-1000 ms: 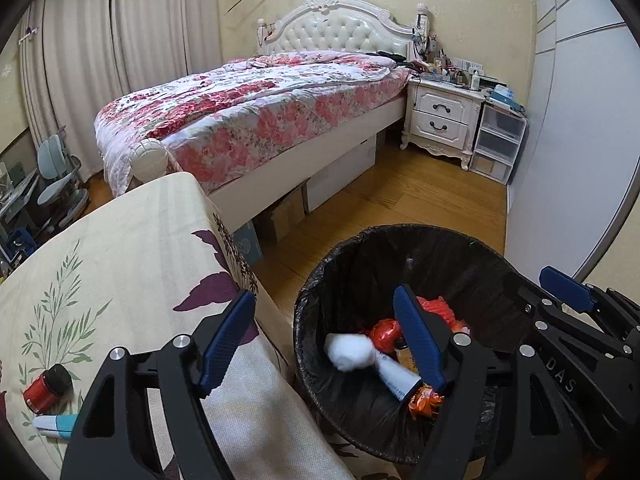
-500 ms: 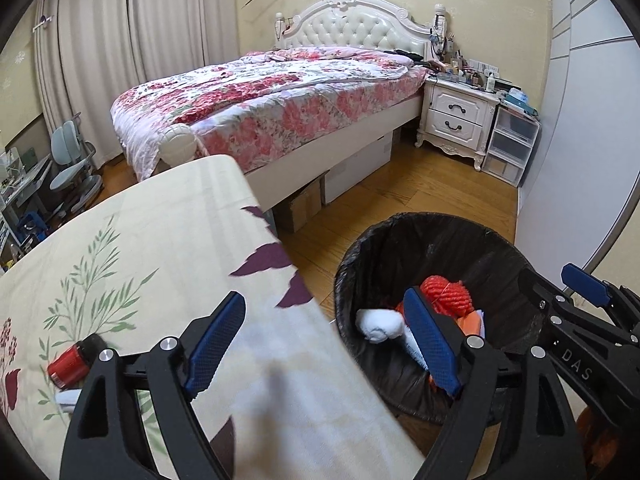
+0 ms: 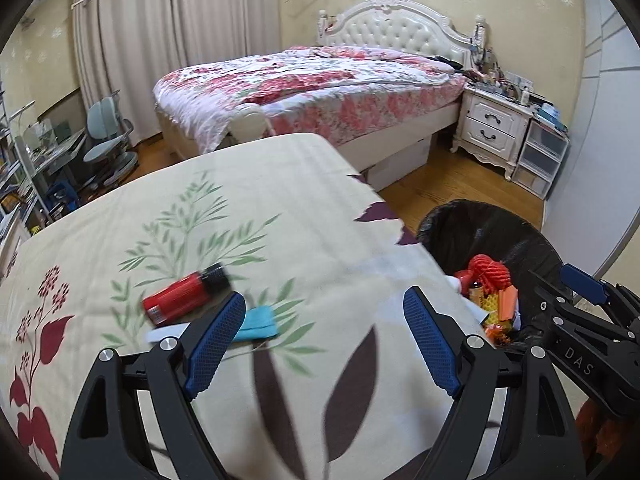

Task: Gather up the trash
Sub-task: 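Move both open tools back toward the red bottle and blue tube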

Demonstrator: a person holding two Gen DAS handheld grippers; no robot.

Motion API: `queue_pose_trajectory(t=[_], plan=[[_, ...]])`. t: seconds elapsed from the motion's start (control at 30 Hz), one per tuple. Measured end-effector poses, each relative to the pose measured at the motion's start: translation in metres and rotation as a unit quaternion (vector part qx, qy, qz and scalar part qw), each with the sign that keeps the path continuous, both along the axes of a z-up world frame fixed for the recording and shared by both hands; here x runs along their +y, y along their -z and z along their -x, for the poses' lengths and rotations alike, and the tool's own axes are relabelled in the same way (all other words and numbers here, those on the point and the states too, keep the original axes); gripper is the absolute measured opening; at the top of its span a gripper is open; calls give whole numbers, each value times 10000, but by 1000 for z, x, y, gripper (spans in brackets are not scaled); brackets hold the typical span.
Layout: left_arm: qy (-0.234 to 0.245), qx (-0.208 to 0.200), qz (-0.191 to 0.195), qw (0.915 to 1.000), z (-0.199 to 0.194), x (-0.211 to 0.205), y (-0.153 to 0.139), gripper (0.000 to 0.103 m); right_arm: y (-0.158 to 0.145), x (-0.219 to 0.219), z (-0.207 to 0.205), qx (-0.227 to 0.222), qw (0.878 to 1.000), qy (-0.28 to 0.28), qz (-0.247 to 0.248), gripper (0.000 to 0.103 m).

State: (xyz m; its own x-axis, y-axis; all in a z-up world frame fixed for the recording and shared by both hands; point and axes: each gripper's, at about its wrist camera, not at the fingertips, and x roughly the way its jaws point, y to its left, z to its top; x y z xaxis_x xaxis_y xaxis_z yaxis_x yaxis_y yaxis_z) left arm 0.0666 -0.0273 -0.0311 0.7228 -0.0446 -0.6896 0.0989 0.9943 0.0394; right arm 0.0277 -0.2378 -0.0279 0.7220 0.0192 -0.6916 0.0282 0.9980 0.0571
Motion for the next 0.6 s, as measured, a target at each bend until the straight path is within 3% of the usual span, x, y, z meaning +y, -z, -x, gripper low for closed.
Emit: queue_pose_trajectory(t=[0.43,0.6], plan=[[-583,-60,-31,9983,23,72,-7,81,-2,57,7,55,9979,-644,59,61],[-879,87,81,9961,31,97,1,81,2,84,3,125,9955,-940,-24,66]])
